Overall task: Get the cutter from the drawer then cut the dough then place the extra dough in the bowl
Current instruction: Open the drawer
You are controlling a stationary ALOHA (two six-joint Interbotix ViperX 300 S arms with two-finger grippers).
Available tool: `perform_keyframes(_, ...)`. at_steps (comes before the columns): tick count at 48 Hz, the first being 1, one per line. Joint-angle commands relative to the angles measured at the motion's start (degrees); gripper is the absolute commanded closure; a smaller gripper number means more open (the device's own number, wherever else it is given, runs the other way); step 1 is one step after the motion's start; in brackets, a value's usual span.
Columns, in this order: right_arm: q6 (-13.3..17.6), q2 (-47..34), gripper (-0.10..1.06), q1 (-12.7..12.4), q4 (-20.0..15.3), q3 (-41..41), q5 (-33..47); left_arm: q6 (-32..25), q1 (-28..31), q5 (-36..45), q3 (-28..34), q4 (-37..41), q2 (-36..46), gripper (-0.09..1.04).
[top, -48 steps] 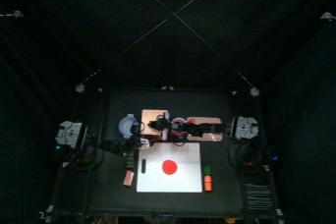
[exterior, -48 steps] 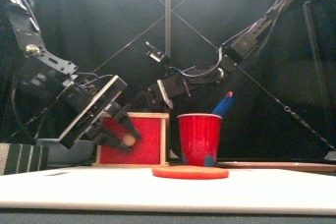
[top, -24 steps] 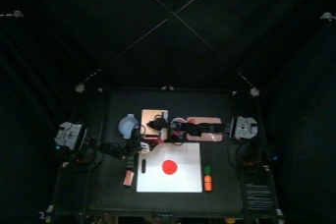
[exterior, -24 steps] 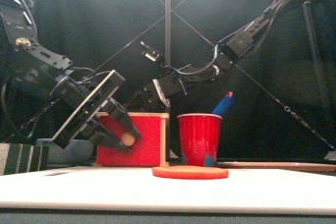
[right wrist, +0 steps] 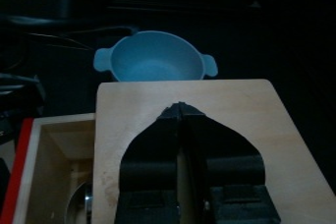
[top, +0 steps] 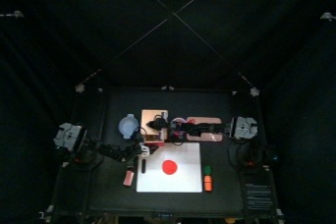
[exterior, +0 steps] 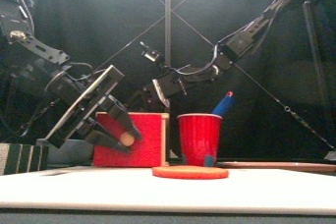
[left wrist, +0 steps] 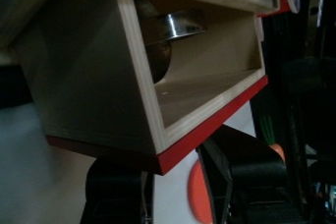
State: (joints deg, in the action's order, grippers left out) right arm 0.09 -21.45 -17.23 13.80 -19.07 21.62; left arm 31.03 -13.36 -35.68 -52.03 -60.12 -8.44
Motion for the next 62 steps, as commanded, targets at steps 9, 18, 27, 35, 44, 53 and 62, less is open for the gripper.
perform_keyframes(9, -0.09, -0.44, 1.01, -0.44, -0.09, -0.09, -1.14, -0.09, -3.69, 4.31, 0.7, 0.09, 0.44, 0.39)
perform_keyframes(18, -0.09, -0.44, 1.01, -0.44, -0.09, -0.09, -1.49, -0.09, -4.75, 4.39, 0.97, 0.09, 0.35, 0.39)
perform_keyframes(27, -0.09, -0.44, 1.01, -0.44, -0.09, -0.18, -1.76, -0.09, -5.27, 5.27, 1.05, 0.09, 0.35, 0.39)
perform_keyframes(35, -0.09, -0.44, 1.01, -0.44, -0.09, -0.09, -1.85, -0.09, -5.63, 5.45, 1.23, 0.0, 0.35, 0.39)
perform_keyframes(44, -0.09, -0.44, 1.01, -0.44, -0.09, -0.09, -1.85, -0.09, -5.71, 5.45, 1.58, 0.09, 0.44, 0.39)
perform_keyframes(53, -0.09, -0.44, 1.01, -0.44, -0.09, 0.0, -2.11, -0.44, -5.98, 5.71, 2.55, 0.18, 0.35, 0.39)
perform_keyframes(62, -0.09, -0.44, 1.01, -0.44, -0.09, 0.18, -2.11, -0.44, -5.89, 5.71, 2.02, 0.09, -0.18, 0.39)
